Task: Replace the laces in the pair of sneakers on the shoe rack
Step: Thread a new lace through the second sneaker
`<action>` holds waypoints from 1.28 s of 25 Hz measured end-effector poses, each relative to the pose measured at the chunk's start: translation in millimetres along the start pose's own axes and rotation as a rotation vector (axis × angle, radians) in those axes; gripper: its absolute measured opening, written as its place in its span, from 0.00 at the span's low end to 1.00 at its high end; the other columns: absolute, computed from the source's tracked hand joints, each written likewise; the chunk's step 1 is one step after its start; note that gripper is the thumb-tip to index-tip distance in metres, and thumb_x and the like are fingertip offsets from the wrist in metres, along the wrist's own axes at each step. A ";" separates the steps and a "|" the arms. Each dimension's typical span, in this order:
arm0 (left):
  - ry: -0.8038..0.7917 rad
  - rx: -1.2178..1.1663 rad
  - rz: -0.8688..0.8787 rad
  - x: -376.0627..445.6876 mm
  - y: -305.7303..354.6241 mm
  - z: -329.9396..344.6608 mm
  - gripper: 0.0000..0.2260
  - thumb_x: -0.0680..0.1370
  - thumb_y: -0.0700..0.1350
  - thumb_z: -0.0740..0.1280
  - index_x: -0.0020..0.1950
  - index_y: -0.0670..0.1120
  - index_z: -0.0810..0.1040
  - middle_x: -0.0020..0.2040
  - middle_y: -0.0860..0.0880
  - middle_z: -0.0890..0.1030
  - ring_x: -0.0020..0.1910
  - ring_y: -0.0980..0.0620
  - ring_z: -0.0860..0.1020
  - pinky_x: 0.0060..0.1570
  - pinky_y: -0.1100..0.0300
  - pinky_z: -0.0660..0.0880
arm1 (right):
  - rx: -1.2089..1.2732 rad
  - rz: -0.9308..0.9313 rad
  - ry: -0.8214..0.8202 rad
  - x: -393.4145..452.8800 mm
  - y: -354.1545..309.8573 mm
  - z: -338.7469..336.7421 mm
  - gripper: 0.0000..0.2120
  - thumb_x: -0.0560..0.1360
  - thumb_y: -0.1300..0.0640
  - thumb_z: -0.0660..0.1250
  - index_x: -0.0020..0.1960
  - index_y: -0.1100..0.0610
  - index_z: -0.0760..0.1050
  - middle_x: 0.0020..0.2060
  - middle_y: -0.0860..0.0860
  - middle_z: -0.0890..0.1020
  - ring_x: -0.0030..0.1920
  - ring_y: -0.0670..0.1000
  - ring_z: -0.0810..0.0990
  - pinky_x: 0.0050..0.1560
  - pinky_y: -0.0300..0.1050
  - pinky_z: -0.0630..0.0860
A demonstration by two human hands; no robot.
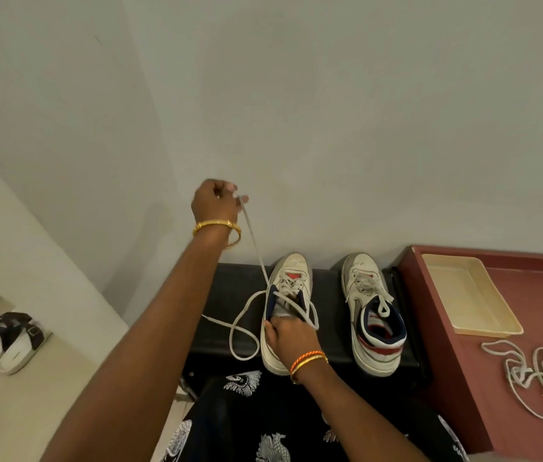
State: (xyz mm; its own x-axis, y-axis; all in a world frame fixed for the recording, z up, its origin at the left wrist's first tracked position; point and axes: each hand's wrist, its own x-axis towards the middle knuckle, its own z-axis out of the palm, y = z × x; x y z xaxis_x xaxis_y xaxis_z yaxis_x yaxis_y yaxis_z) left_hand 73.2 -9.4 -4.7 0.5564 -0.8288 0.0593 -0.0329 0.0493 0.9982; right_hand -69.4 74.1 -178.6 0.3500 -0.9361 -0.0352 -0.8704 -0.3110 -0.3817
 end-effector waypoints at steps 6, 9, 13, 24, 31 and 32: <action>-0.148 0.494 0.136 -11.4 -22.7 8.2 0.06 0.80 0.40 0.57 0.50 0.44 0.74 0.44 0.48 0.78 0.40 0.51 0.76 0.40 0.63 0.72 | 0.000 -0.055 -0.024 -1.1 4.3 -9.1 0.19 0.80 0.48 0.54 0.47 0.59 0.79 0.44 0.59 0.82 0.46 0.60 0.80 0.44 0.47 0.72; -0.495 0.938 -0.046 -34.4 -121.0 -0.7 0.09 0.77 0.46 0.62 0.55 0.54 0.77 0.53 0.47 0.79 0.54 0.45 0.76 0.59 0.49 0.72 | -0.013 -0.076 -0.038 -0.9 7.5 -9.4 0.20 0.80 0.48 0.53 0.48 0.59 0.78 0.44 0.59 0.82 0.46 0.60 0.80 0.43 0.48 0.72; -0.449 0.835 -0.204 -47.2 -200.2 -7.8 0.09 0.75 0.48 0.68 0.37 0.61 0.79 0.50 0.46 0.81 0.52 0.44 0.78 0.57 0.41 0.73 | -0.025 -0.120 -0.076 2.9 8.8 -12.2 0.19 0.81 0.49 0.53 0.52 0.60 0.78 0.47 0.60 0.81 0.48 0.62 0.79 0.46 0.50 0.73; -0.288 0.272 -0.250 -27.1 -55.3 -1.3 0.09 0.81 0.37 0.57 0.54 0.39 0.77 0.52 0.48 0.76 0.55 0.51 0.74 0.55 0.60 0.65 | -0.030 -0.170 0.011 3.3 12.5 -5.2 0.20 0.81 0.47 0.52 0.47 0.58 0.78 0.43 0.58 0.83 0.44 0.60 0.80 0.42 0.49 0.72; -0.149 -0.103 -0.398 -28.8 -47.9 5.9 0.09 0.80 0.38 0.56 0.41 0.42 0.70 0.39 0.45 0.76 0.33 0.50 0.74 0.33 0.60 0.73 | 0.006 -0.194 0.051 3.7 14.6 -1.6 0.22 0.80 0.45 0.52 0.45 0.57 0.79 0.41 0.57 0.83 0.42 0.59 0.81 0.38 0.45 0.68; -0.148 0.042 -0.390 -28.1 -61.5 5.8 0.08 0.80 0.39 0.58 0.41 0.43 0.70 0.37 0.46 0.74 0.30 0.51 0.71 0.32 0.58 0.71 | 0.006 -0.190 0.048 3.9 14.7 -2.1 0.20 0.80 0.46 0.53 0.45 0.57 0.79 0.41 0.57 0.83 0.43 0.59 0.81 0.39 0.45 0.68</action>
State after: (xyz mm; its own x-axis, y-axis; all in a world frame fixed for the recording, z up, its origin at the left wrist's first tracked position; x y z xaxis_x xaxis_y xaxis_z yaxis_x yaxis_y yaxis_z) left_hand 54.8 7.6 -67.7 0.4086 -0.8523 -0.3265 0.1209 -0.3041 0.9449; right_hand -81.6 65.5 -182.5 0.4909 -0.8674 0.0821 -0.7880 -0.4822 -0.3827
